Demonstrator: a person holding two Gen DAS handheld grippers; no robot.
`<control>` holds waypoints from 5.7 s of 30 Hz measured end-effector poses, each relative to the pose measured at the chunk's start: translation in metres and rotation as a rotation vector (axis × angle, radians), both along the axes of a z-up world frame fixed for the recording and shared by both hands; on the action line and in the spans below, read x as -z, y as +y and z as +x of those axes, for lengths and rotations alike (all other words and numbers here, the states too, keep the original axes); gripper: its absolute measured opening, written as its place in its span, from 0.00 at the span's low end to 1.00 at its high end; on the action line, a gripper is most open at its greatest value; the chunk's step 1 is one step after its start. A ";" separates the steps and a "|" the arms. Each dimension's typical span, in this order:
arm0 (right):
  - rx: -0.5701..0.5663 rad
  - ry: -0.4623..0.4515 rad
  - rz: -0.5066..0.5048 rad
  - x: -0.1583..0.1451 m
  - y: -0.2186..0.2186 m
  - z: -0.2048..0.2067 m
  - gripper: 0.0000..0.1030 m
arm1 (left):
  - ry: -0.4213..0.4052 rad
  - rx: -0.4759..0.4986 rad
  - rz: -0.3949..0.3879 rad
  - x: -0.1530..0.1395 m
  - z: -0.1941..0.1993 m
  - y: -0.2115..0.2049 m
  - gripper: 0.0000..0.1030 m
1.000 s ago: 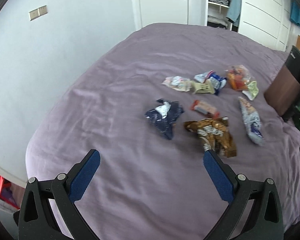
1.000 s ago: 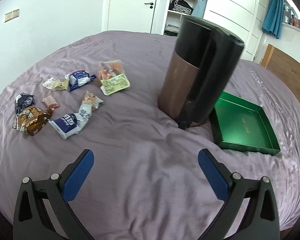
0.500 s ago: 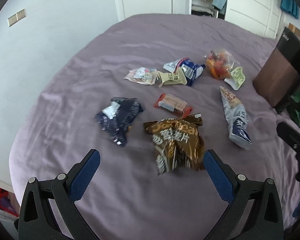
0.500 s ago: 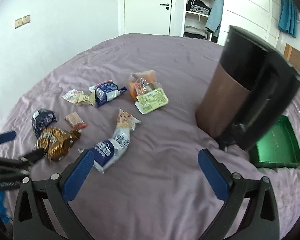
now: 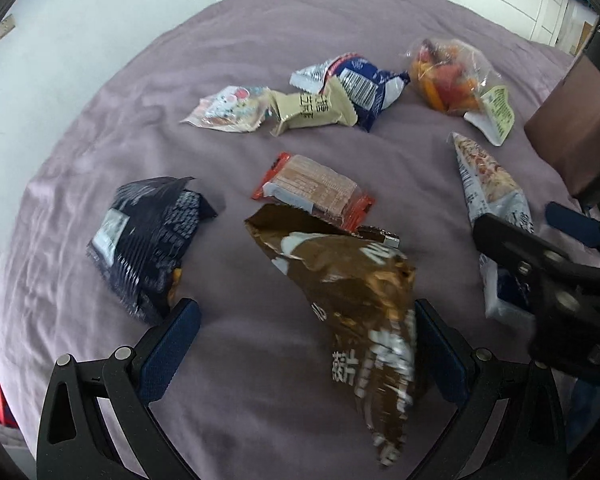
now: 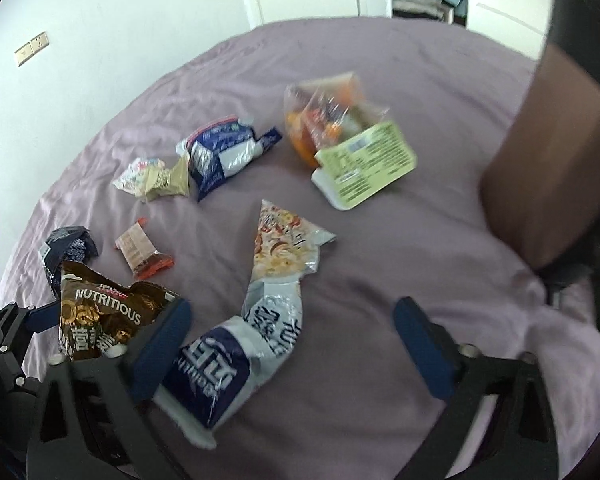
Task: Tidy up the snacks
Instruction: 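Grasp the brown Nutritious bag with the left tool while the right tool grasps the white-blue Bakery bag, then carry both bags over the green tray and open both tools to drop them, then move both tools back from the tray toward the remaining snacks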
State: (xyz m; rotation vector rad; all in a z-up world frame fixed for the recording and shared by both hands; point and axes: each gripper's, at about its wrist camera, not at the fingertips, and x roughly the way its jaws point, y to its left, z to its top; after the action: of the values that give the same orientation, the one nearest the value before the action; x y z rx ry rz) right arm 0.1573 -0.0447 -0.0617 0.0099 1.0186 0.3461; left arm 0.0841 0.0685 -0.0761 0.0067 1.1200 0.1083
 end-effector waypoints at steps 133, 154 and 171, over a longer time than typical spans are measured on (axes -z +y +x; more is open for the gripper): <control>0.406 -0.123 -0.189 -0.167 -0.498 0.053 0.56 | -0.020 0.496 -0.153 -0.179 0.177 -0.453 0.52; 0.422 -0.226 -0.226 -0.329 -0.343 -0.072 0.56 | -0.247 0.585 -0.160 -0.350 0.100 -0.250 0.52; 0.116 -0.280 -0.201 -0.368 -0.172 -0.076 0.56 | -0.322 0.211 -0.021 -0.369 0.038 0.015 0.55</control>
State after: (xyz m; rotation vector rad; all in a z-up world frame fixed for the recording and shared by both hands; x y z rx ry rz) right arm 0.0811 -0.2164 0.3067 -0.1568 0.7673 0.1328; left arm 0.1218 0.0831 0.2926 0.0863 0.7928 -0.0892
